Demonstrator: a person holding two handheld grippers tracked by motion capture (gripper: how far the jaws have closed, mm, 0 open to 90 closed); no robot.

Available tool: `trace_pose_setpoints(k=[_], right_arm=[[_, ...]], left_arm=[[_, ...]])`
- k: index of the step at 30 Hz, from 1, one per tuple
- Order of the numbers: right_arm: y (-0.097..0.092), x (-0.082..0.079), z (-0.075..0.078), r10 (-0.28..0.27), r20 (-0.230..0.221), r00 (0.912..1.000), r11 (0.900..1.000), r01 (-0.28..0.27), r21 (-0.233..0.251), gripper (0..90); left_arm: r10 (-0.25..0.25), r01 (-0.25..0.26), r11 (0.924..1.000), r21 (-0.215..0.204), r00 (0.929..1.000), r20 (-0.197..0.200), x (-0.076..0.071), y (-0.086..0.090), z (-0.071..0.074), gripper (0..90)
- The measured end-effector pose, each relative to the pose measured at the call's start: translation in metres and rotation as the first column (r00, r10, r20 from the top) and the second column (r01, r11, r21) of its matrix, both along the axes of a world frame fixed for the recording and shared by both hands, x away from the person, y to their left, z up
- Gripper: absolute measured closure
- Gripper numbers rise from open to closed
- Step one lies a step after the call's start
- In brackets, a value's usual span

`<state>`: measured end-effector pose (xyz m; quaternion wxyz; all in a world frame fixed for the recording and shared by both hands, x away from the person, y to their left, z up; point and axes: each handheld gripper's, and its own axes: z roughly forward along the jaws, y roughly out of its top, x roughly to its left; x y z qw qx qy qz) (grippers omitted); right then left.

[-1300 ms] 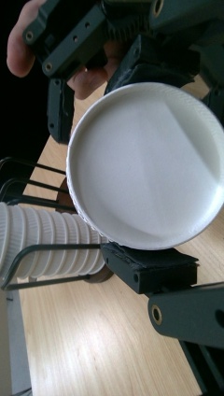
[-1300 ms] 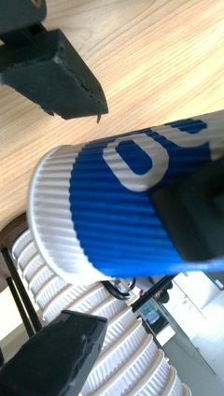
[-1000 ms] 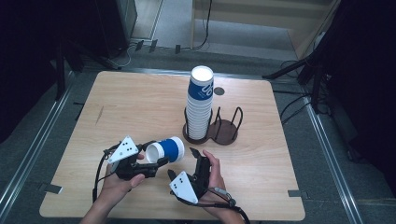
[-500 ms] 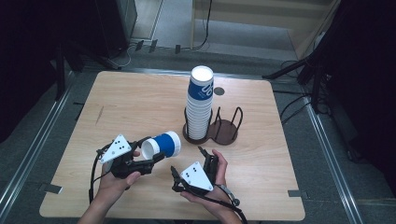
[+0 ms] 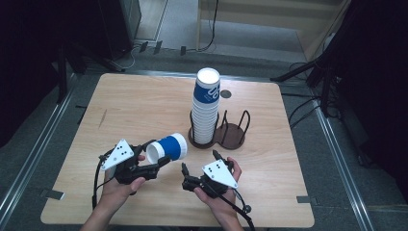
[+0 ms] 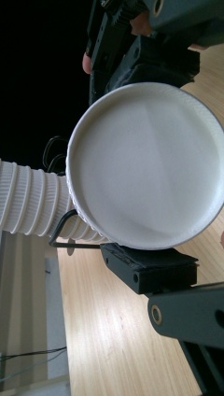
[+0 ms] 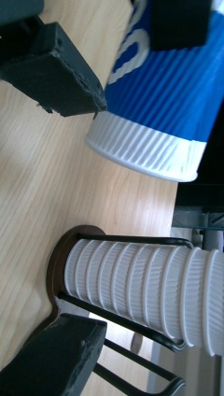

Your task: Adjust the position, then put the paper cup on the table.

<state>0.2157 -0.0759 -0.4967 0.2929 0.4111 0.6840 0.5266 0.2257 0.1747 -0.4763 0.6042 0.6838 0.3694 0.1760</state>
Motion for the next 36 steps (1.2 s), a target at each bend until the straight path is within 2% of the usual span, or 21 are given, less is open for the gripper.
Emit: trace_pose_setpoints(k=[5,6,11,12,13,14,17,20,21,23,25,27,28,29,30,31,32,33,34,35,36], right_arm=[[-0.002,0.001,0.003,-0.026,-0.066,0.9975,0.9931,0.033,0.113,1.0],[-0.003,0.0,0.004,-0.023,-0.091,0.9956,0.9879,0.036,0.15,1.1],[-0.005,-0.001,0.007,-0.043,-0.121,0.9917,0.9805,0.065,0.186,0.0],[-0.008,0.0,0.009,-0.05,-0.151,0.9873,0.9711,0.083,0.224,0.0],[-0.008,0.0,0.009,-0.05,-0.151,0.9873,0.9711,0.083,0.224,0.0],[-0.011,0.0,0.01,-0.055,-0.186,0.981,0.961,0.103,0.257,0.0],[-0.013,0.0,0.011,-0.051,-0.215,0.9753,0.9523,0.112,0.284,0.0],[-0.016,-0.001,0.014,-0.06,-0.27,0.9609,0.9166,0.161,0.366,0.0],[-0.016,-0.001,0.014,-0.06,-0.27,0.9609,0.9166,0.161,0.366,0.0],[-0.016,-0.003,0.015,-0.051,-0.315,0.9478,0.8827,0.19,0.43,0.0],[-0.015,-0.006,0.017,-0.037,-0.339,0.94,0.8587,0.204,0.47,0.0],[-0.014,-0.008,0.019,-0.036,-0.355,0.9343,0.8452,0.218,0.488,0.0],[-0.014,-0.009,0.02,-0.027,-0.364,0.9311,0.8331,0.222,0.507,0.0],[-0.014,-0.009,0.02,-0.027,-0.364,0.9311,0.8331,0.222,0.507,0.0],[-0.013,-0.01,0.02,-0.026,-0.379,0.9248,0.815,0.239,0.528,0.0],[-0.013,-0.01,0.02,-0.022,-0.39,0.9205,0.8032,0.249,0.541,0.0],[-0.013,-0.009,0.02,-0.017,-0.399,0.9166,0.7935,0.256,0.552,0.0],[-0.013,-0.009,0.02,-0.017,-0.399,0.9166,0.7935,0.256,0.552,0.0],[-0.014,-0.008,0.019,-0.013,-0.426,0.9045,0.7666,0.282,0.577,0.0],[-0.014,-0.008,0.019,-0.013,-0.426,0.9045,0.7666,0.282,0.577,0.0],[-0.014,-0.008,0.018,-0.006,-0.44,0.8982,0.7523,0.294,0.59,0.0]], left_arm=[[-0.001,0.001,1.0,-0.003,0.9999,0.012,0.0,-0.002,-0.001,27.9],[-0.004,0.004,1.0,-0.008,0.9999,0.015,0.0,-0.003,-0.002,27.9],[-0.004,0.005,0.9998,-0.017,0.9998,0.017,-0.001,-0.005,-0.003,27.8],[-0.01,0.011,0.9996,-0.027,0.9998,0.02,-0.001,-0.005,-0.002,27.8],[-0.01,0.011,0.9996,-0.027,0.9998,0.02,-0.001,-0.005,-0.002,27.8],[-0.011,0.011,0.9993,-0.035,0.9997,0.022,-0.002,-0.006,-0.002,27.8],[-0.012,0.013,0.9992,-0.037,0.9995,0.028,-0.002,-0.008,-0.002,27.8],[-0.014,0.016,0.999,-0.041,0.9993,0.035,-0.003,-0.012,-0.001,27.8],[-0.014,0.016,0.999,-0.041,0.9993,0.035,-0.003,-0.012,-0.001,27.8],[-0.01,0.013,0.999,-0.042,0.9985,0.054,-0.004,-0.016,-0.002,27.8],[-0.007,0.01,0.9992,-0.04,0.9982,0.06,-0.004,-0.016,-0.002,27.8],[0.004,0.0,0.9981,-0.062,0.9975,0.071,-0.004,-0.018,-0.002,27.7],[0.009,-0.004,0.998,-0.064,0.9972,0.074,-0.004,-0.018,-0.003,27.7],[0.009,-0.004,0.998,-0.064,0.9972,0.074,-0.004,-0.018,-0.003,27.7],[0.018,-0.012,0.9973,-0.072,0.9964,0.083,-0.004,-0.018,-0.003,27.7],[0.018,-0.012,0.9973,-0.072,0.9964,0.083,-0.004,-0.018,-0.003,27.7],[0.025,-0.018,0.9967,-0.079,0.9956,0.09,-0.004,-0.018,-0.003,27.7],[0.025,-0.018,0.9967,-0.079,0.9956,0.09,-0.004,-0.018,-0.003,27.7],[0.023,-0.015,0.9964,-0.083,0.9953,0.094,-0.004,-0.019,-0.004,27.7],[0.021,-0.013,0.9964,-0.083,0.9952,0.095,-0.005,-0.019,-0.004,27.7],[0.022,-0.014,0.9967,-0.08,0.9949,0.099,-0.005,-0.02,-0.004,27.7]])
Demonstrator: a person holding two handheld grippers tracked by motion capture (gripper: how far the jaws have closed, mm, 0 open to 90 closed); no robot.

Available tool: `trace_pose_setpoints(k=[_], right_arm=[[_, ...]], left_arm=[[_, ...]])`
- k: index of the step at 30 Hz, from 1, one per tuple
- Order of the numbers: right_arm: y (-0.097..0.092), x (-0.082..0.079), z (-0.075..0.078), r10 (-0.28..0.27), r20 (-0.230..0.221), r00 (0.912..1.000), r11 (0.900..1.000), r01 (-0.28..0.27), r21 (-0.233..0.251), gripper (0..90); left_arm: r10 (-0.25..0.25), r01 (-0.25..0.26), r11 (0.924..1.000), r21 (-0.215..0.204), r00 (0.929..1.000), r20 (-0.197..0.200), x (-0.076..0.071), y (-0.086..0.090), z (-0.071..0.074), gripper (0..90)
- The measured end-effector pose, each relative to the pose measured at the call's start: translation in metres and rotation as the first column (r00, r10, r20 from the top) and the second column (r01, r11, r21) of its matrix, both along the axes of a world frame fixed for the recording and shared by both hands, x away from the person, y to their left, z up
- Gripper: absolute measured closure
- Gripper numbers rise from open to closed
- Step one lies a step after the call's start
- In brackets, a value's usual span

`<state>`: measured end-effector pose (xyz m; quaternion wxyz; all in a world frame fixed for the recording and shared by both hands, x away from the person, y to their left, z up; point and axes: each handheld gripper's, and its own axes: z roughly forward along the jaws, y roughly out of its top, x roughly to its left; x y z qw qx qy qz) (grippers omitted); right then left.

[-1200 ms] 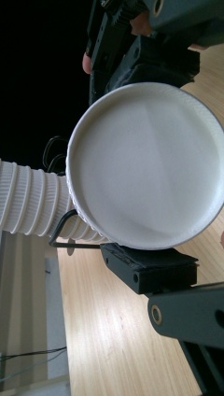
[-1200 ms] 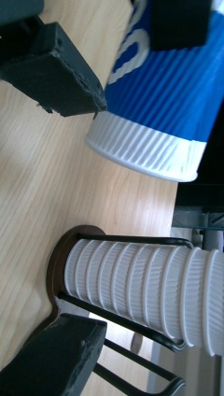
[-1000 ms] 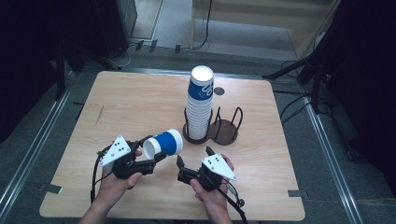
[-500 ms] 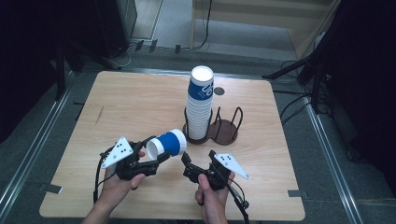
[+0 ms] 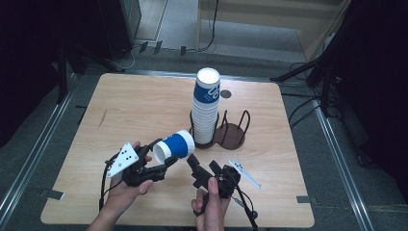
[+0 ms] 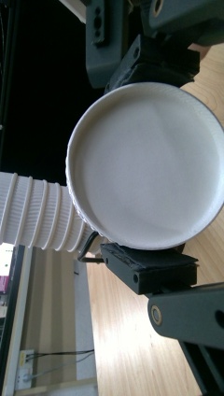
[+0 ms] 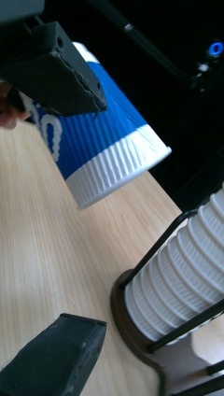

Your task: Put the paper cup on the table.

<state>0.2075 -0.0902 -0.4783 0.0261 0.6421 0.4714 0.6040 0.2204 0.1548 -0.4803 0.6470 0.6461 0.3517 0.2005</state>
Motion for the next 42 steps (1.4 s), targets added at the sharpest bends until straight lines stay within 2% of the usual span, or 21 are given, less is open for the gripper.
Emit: trace_pose_setpoints(k=[2,3,4,5,7,8,9,10,16,17,18,19,20,21,24,26,33,34,36,39,42], right_arm=[[-0.003,0.002,-0.002,-0.01,-0.041,0.9991,0.9972,0.013,0.074,0.0],[-0.003,0.002,-0.002,-0.01,-0.041,0.9991,0.9972,0.013,0.074,0.0],[-0.004,0.003,-0.003,-0.012,-0.066,0.9977,0.9924,0.02,0.121,0.0],[-0.004,0.003,-0.003,-0.012,-0.066,0.9977,0.9924,0.02,0.121,0.0],[-0.005,0.004,-0.003,0.002,-0.106,0.9944,0.9839,0.017,0.178,0.0],[-0.005,0.004,-0.004,0.013,-0.124,0.9922,0.9753,0.014,0.22,0.0],[-0.005,0.004,-0.004,0.029,-0.156,0.9874,0.9606,0.015,0.277,0.0],[-0.005,0.004,-0.004,0.029,-0.156,0.9874,0.9606,0.015,0.277,0.0],[-0.004,0.001,-0.005,0.056,-0.21,0.976,0.9248,0.029,0.379,0.0],[-0.003,0.002,-0.004,0.057,-0.215,0.9749,0.9174,0.034,0.396,0.0],[-0.004,0.002,-0.005,0.067,-0.237,0.9693,0.904,0.041,0.426,0.0],[-0.004,0.002,-0.005,0.067,-0.237,0.9693,0.904,0.041,0.426,0.0],[-0.004,0.003,-0.007,0.084,-0.258,0.9624,0.879,0.051,0.474,0.0],[-0.004,0.003,-0.007,0.084,-0.258,0.9624,0.879,0.051,0.474,0.0],[-0.004,0.003,-0.009,0.102,-0.276,0.9557,0.8573,0.056,0.512,0.0],[-0.004,0.003,-0.011,0.105,-0.278,0.9548,0.8502,0.059,0.523,0.0],[-0.003,0.006,-0.013,0.105,-0.287,0.9523,0.8381,0.071,0.541,0.0],[-0.002,0.007,-0.014,0.11,-0.288,0.9513,0.8312,0.071,0.551,0.0],[-0.001,0.008,-0.014,0.106,-0.291,0.9509,0.826,0.078,0.558,0.0],[-0.001,0.009,-0.015,0.108,-0.296,0.9492,0.8261,0.08,0.558,0.0],[0.001,0.012,-0.017,0.117,-0.302,0.946,0.8176,0.081,0.57,0.0]], left_arm=[[0.001,-0.001,1.0,-0.001,1.0,0.003,-0.001,-0.003,-0.001,27.7],[0.001,-0.001,1.0,-0.001,1.0,0.003,-0.001,-0.003,-0.001,27.7],[-0.001,0.001,1.0,0.004,1.0,0.006,-0.001,-0.004,-0.002,27.7],[-0.001,0.001,1.0,0.004,1.0,0.006,-0.001,-0.004,-0.002,27.7],[0.002,-0.002,1.0,0.008,1.0,0.009,-0.002,-0.006,-0.003,27.7],[0.0,0.0,1.0,0.005,1.0,0.01,-0.002,-0.006,-0.003,27.7],[0.004,-0.004,1.0,-0.004,0.9999,0.01,-0.002,-0.007,-0.004,27.8],[0.004,-0.004,1.0,-0.004,0.9999,0.01,-0.002,-0.007,-0.004,27.8],[0.006,-0.006,1.0,-0.003,0.9998,0.016,-0.003,-0.01,-0.007,27.8],[0.007,-0.007,1.0,-0.002,0.9998,0.018,-0.004,-0.011,-0.007,27.8],[0.008,-0.008,1.0,-0.003,0.9997,0.023,-0.004,-0.012,-0.007,27.8],[0.008,-0.008,1.0,-0.003,0.9997,0.023,-0.004,-0.012,-0.007,27.8],[0.008,-0.008,1.0,-0.001,0.9997,0.024,-0.004,-0.012,-0.007,27.8],[0.008,-0.008,1.0,-0.001,0.9997,0.024,-0.004,-0.012,-0.007,27.9],[0.003,-0.003,1.0,0.001,0.9996,0.029,-0.005,-0.015,-0.008,27.8],[0.0,0.0,1.0,0.001,0.9996,0.028,-0.005,-0.015,-0.008,27.9],[-0.021,0.021,0.9997,0.01,0.9992,0.033,-0.008,-0.024,-0.011,27.9],[-0.024,0.023,0.9997,0.007,0.9991,0.036,-0.008,-0.025,-0.011,27.8],[-0.035,0.035,0.9993,0.009,0.9987,0.038,-0.009,-0.028,-0.012,27.8],[-0.04,0.04,0.9992,0.01,0.9986,0.036,-0.01,-0.03,-0.012,27.8],[-0.057,0.057,0.9983,0.01,0.9977,0.036,-0.011,-0.032,-0.012,27.9]])
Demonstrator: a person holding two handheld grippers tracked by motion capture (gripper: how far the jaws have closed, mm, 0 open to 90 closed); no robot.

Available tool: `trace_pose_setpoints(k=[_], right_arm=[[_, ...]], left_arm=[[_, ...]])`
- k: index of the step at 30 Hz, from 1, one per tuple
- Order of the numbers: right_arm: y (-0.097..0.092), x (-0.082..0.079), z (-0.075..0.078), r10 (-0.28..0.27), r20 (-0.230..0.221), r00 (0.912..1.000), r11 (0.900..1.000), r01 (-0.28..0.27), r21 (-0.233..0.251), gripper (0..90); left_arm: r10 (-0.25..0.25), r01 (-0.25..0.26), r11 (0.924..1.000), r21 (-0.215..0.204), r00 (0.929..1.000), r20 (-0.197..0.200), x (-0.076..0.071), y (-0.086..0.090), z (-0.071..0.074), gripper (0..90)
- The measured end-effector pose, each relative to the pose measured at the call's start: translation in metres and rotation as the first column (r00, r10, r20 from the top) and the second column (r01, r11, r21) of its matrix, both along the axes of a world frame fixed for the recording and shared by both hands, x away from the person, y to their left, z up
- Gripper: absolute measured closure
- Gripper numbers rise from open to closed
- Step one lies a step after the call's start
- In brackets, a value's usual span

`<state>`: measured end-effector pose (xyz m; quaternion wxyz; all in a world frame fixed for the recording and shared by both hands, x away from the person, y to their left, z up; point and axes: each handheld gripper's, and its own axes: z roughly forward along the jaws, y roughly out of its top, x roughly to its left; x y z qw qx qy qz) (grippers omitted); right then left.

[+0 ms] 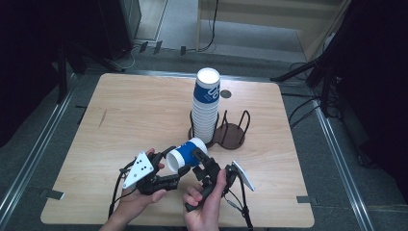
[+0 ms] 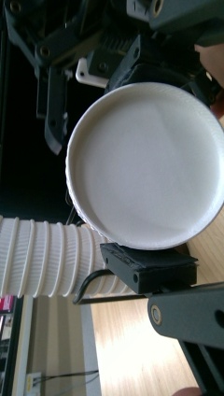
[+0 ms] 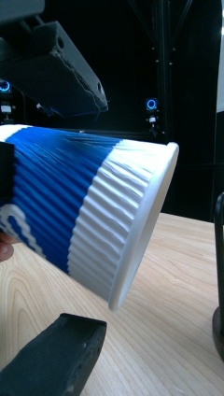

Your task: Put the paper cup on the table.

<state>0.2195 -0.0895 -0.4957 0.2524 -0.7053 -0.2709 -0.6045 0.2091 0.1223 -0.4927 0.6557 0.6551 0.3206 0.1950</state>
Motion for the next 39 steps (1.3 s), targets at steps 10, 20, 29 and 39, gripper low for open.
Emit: trace_pose_setpoints(k=[10,20,29,39], right_arm=[[0.0008,0.007,-0.0047,0.009,-0.008,0.9999,0.999,-0.009,0.044,0.0],[0.0009,0.0094,-0.0062,0.016,-0.005,0.9999,0.996,-0.016,0.088,0.4],[0.0012,0.01,-0.0067,0.019,-0.011,0.9997,0.9966,-0.018,0.08,5.2],[-0.0004,0.0084,-0.0058,-0.003,-0.007,1.0,0.9942,0.004,0.107,17.1]], left_arm=[[-0.028,0.028,0.9996,-0.002,0.9996,-0.001,-0.0013,-0.0033,-0.001,27.9],[-0.037,0.037,0.9993,0.006,0.9993,0.002,-0.0021,-0.0052,-0.0022,27.9],[-0.034,0.034,0.9994,0.008,0.9994,0.006,-0.002,-0.0047,-0.0023,27.9],[-0.036,0.036,0.9993,0.007,0.9993,0.009,-0.0022,-0.0044,-0.0021,27.6]])
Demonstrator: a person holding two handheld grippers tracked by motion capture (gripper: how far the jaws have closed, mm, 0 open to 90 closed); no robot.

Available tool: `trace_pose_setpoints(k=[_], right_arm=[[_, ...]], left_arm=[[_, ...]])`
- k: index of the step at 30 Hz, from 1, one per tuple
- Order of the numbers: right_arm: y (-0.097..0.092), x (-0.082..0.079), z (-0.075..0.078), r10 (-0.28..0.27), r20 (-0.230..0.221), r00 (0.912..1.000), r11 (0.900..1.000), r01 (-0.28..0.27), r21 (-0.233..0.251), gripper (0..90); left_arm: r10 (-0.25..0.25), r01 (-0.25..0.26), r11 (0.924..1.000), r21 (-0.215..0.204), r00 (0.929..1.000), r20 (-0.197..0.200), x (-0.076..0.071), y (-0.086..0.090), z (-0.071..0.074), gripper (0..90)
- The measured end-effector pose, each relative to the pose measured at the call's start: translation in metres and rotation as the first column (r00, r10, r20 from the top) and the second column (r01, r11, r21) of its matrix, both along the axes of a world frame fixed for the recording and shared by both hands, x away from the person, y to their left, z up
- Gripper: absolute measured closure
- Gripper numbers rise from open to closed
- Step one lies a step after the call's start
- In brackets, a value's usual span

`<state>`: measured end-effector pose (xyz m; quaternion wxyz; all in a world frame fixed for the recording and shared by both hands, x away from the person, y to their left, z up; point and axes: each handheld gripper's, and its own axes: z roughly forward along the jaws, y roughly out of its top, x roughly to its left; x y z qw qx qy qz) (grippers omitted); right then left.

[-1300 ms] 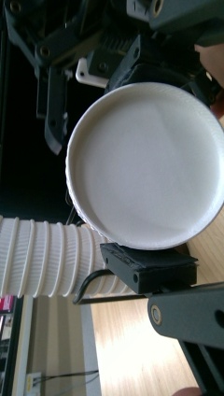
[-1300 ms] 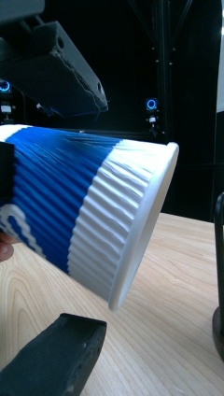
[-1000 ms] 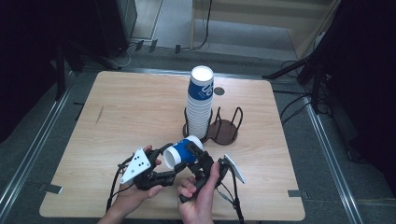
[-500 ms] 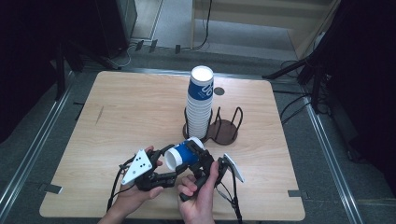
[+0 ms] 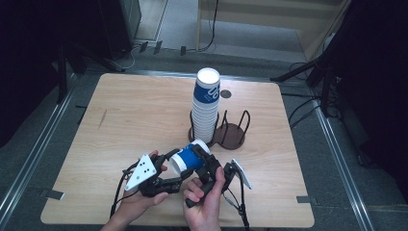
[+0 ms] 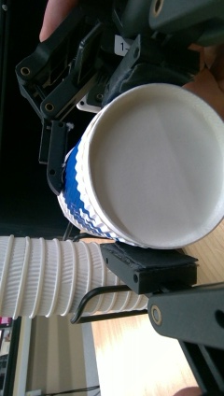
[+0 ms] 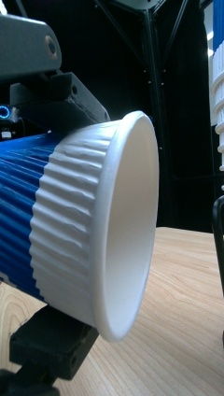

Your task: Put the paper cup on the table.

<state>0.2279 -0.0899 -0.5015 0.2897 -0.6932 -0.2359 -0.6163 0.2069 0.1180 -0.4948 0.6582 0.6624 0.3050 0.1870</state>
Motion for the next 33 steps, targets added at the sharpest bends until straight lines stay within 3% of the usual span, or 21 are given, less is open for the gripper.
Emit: trace_pose_setpoints(k=[10,14,15,22,26,27,30,33], right_arm=[[0.0,-0.001,0.0,-0.001,0.012,0.9999,0.9999,0.001,0.012,21.0],[-0.001,-0.001,0.001,-0.008,0.029,0.9996,1.0,0.008,0.003,21.4],[-0.001,-0.001,0.001,-0.006,0.035,0.9994,1.0,0.006,-0.007,21.5],[-0.002,-0.001,0.003,-0.015,0.055,0.9984,0.9996,0.016,-0.023,21.8],[-0.001,-0.001,0.006,-0.007,0.07,0.9975,0.999,0.01,-0.044,21.8],[0.0,-0.001,0.009,-0.001,0.098,0.9952,0.9979,0.008,-0.064,21.9],[0.0,-0.002,0.015,-0.004,0.125,0.9921,0.995,0.016,-0.098,21.9],[0.001,-0.003,0.021,-0.002,0.155,0.988,0.9902,0.024,-0.137,22.0]], left_arm=[[0.015,-0.015,0.9999,0.008,0.9999,0.002,-0.002,0.002,0.002,25.9],[0.026,-0.026,0.9995,0.021,0.9997,0.004,-0.003,0.003,0.003,18.1],[0.011,-0.011,0.9999,-0.003,0.9999,-0.004,-0.003,0.005,0.004,16.1],[-0.012,0.011,0.9995,-0.029,0.9994,-0.034,-0.004,0.01,0.007,8.2],[0.031,-0.032,0.9993,-0.021,0.9976,-0.062,-0.007,0.01,0.01,7.7],[0.042,-0.043,0.9989,-0.017,0.9966,-0.071,-0.009,0.011,0.012,7.7],[0.015,-0.018,0.9992,-0.035,0.9959,-0.089,-0.009,0.014,0.013,2.1],[0.018,-0.022,0.999,-0.04,0.9951,-0.097,-0.01,0.016,0.014,1.3]])
